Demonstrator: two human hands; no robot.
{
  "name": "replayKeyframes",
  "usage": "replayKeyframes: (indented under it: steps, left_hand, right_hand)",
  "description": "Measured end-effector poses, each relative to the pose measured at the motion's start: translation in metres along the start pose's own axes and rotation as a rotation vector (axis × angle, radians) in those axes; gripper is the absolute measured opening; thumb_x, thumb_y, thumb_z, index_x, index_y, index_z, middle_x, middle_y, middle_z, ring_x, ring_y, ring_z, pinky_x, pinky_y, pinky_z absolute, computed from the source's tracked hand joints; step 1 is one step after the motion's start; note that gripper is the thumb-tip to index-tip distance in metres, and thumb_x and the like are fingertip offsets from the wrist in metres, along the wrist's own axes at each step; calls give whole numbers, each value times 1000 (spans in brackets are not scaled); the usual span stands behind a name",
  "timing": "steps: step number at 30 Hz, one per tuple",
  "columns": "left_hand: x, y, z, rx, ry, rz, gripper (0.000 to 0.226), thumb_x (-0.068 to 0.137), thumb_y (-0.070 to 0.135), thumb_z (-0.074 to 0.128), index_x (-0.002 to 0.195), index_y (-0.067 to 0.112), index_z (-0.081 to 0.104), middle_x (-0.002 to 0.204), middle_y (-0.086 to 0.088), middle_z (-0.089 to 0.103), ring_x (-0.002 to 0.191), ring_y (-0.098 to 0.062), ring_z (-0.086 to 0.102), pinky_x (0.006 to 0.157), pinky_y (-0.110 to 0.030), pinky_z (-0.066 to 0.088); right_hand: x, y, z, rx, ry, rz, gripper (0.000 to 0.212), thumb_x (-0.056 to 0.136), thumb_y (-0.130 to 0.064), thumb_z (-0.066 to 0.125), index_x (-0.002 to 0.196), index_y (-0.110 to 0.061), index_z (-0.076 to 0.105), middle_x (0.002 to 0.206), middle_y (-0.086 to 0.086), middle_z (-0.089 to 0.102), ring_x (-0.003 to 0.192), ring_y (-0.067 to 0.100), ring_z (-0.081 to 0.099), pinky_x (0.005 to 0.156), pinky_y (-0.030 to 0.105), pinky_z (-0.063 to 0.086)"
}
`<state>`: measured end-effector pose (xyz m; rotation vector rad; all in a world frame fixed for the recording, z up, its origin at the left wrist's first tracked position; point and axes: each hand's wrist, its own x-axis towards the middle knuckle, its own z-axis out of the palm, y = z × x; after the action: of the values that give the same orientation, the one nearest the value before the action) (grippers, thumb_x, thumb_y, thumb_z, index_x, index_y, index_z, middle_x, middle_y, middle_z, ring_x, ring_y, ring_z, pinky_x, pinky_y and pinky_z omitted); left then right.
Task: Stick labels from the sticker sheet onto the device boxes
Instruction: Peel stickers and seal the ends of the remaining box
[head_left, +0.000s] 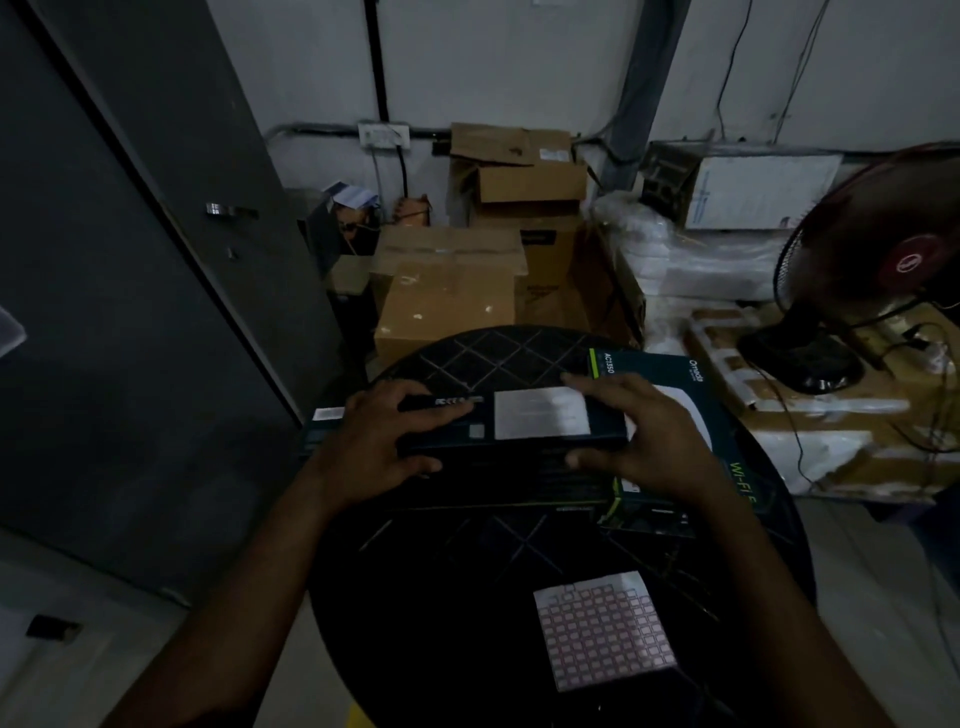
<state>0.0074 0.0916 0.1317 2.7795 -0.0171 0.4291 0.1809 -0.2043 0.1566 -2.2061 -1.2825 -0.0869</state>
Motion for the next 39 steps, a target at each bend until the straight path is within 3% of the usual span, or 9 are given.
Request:
replayKeyframes:
  steps: [5,10,13,18,21,25,31,35,39]
  left_hand:
    - [-5,23,3,-114,1,15,83,80,49,74,149,51,28,136,3,44,124,-17,47,101,-43,44]
    - [9,74,9,-319,-23,-2,119,78,33,83,151,50,-10,148,11,31,129,13,28,101,-9,29]
    - [3,71,13,-382,27,-3,119,79,25,82,145,62,-10,145,19,21,124,34,7,98,6,12]
    - [-6,60,6,-566,123,-127,92,73,13,86,135,55,33,144,22,40,131,10,38,104,-14,35]
    - [-9,51,14,-647,175,-160,76,71,5,86,126,35,41,128,26,48,120,8,51,94,-11,44]
    - [-16,35,33,-655,234,-238,64,74,15,86,118,36,43,126,19,51,117,-10,58,95,-41,53]
    - [-30,33,55,-579,309,-312,53,83,20,78,122,37,46,125,26,53,113,14,52,97,-28,50]
    - [-26,37,62,-167,348,-247,41,94,33,64,133,25,55,152,-6,41,140,-20,35,114,-35,29]
    - [-13,64,72,-49,366,-52,28,95,26,55,120,22,66,133,3,61,131,-16,49,111,-52,30]
  right_hand:
    - [5,-28,-9,336,99,-59,56,67,-21,92,116,-36,71,122,-21,65,121,-14,53,101,13,45]
    - [22,-78,0,324,28,-70,73,59,-35,96,112,-31,46,111,-16,68,101,-3,65,78,21,55]
    - [18,-67,-5,157,-20,-46,81,53,-49,94,117,-40,44,120,-15,63,108,6,61,84,34,55]
    - [-1,-17,-8,106,-137,-6,89,64,-40,92,135,-58,41,134,-14,57,123,11,54,96,44,51]
    - [4,-20,1,8,-102,-84,76,66,-41,89,132,-48,52,130,-14,62,116,14,57,92,44,52]
    - [21,-22,15,-116,-111,-196,75,61,-41,86,131,-38,59,127,-11,66,112,20,62,91,45,51]
    - [16,-7,53,-183,-88,-199,63,75,-42,73,136,-35,60,140,5,60,122,31,60,97,53,48]
    - [5,-17,70,-257,80,-150,48,83,-37,56,131,-38,64,142,3,60,129,34,54,104,61,39]
    - [-2,-36,90,-156,228,-154,26,83,-35,73,108,-32,76,121,-9,72,115,22,63,105,65,35]
